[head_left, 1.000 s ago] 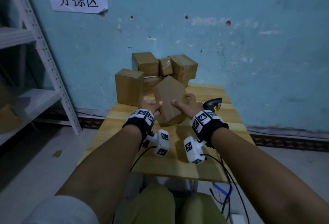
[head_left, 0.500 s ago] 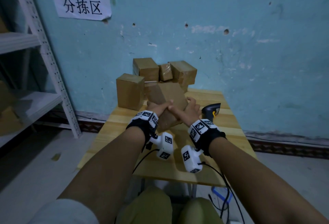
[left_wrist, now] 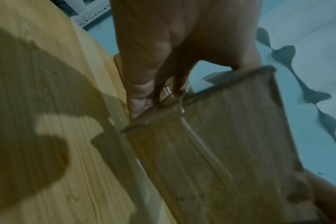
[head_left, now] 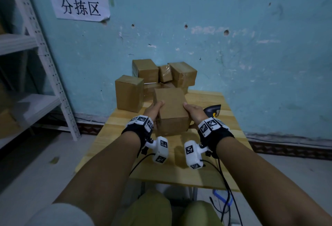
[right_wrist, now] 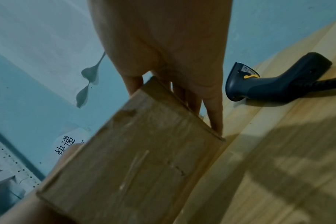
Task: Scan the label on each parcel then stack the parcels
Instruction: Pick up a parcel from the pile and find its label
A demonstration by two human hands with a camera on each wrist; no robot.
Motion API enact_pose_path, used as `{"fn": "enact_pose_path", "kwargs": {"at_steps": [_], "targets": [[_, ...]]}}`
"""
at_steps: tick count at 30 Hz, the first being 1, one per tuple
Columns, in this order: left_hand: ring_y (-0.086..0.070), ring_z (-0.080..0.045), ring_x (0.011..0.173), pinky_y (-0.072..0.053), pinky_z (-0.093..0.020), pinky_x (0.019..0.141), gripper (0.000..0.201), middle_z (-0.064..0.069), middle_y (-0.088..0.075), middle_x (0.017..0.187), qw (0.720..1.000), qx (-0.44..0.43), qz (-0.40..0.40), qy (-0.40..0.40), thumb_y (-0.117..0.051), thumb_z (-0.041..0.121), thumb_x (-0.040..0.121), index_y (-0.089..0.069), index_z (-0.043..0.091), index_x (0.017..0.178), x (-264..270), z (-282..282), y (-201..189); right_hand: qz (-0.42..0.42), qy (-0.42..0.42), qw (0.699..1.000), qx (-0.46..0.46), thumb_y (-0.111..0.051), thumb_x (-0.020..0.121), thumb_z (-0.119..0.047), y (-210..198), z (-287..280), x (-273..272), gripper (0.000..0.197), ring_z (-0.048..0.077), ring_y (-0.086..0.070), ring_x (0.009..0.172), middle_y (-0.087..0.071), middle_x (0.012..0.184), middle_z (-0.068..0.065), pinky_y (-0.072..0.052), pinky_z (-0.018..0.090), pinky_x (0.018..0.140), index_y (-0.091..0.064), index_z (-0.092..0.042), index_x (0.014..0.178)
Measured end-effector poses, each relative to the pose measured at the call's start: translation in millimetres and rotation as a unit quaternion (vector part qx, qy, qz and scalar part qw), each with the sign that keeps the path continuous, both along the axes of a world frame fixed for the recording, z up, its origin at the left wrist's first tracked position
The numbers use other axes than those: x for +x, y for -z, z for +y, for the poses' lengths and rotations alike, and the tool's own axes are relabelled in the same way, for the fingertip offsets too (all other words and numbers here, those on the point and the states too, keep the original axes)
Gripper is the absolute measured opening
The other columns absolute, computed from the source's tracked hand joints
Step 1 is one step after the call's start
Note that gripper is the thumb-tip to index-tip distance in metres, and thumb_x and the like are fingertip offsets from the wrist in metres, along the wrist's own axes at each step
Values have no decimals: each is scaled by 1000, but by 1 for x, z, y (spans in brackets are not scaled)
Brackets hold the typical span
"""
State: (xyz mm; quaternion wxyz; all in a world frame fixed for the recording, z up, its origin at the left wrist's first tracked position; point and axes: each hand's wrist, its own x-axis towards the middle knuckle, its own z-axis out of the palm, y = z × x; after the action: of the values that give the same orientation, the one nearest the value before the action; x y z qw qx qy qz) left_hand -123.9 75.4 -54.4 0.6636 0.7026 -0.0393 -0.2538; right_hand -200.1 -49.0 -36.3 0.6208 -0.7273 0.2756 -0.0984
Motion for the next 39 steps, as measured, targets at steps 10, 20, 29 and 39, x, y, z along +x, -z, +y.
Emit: {"fn": "enact_pose_path", "kwargs": {"at_steps": [10, 20, 29, 39], "targets": [[-41, -33, 131, -41, -47, 102, 110, -9, -30, 151, 997, 45, -65, 0, -76, 45, 70, -3, 26, 150, 0, -4, 1, 33, -12, 999, 24, -42, 96, -40, 6, -3, 2, 56, 31, -45, 128, -45, 142, 16, -36, 38, 100, -37, -6, 141], [-17, -29, 142, -25, -40, 113, 122, -12, -9, 152, 965, 153, -212, 33, -83, 11, 65, 7, 13, 147, -8, -4, 5, -6, 14, 999, 40, -46, 87, -60, 5, 0, 4, 83, 33, -32, 137, -29, 152, 12, -31, 52, 108, -16, -15, 149], [-12, -30, 139, -23, -39, 112, 121, -12, -10, 146, 954, 158, -257, 3, -86, 18, 60, 1, 12, 144, -17, -7, 6, -52, -4, 998, -47, -79, 70, -34, 15, 7, 8, 112, 33, -30, 137, -21, 153, 11, -33, 51, 109, -1, -27, 149], [-10, -28, 143, -21, -41, 116, 119, -9, -1, 153, 954, 142, -256, 58, -82, 14, 68, 7, 13, 147, -13, 1, 7, -82, 31, 993, -77, -86, 61, -22, 21, 7, 13, 125, 27, -26, 139, -20, 152, 13, -27, 45, 115, 3, -20, 149]]}}
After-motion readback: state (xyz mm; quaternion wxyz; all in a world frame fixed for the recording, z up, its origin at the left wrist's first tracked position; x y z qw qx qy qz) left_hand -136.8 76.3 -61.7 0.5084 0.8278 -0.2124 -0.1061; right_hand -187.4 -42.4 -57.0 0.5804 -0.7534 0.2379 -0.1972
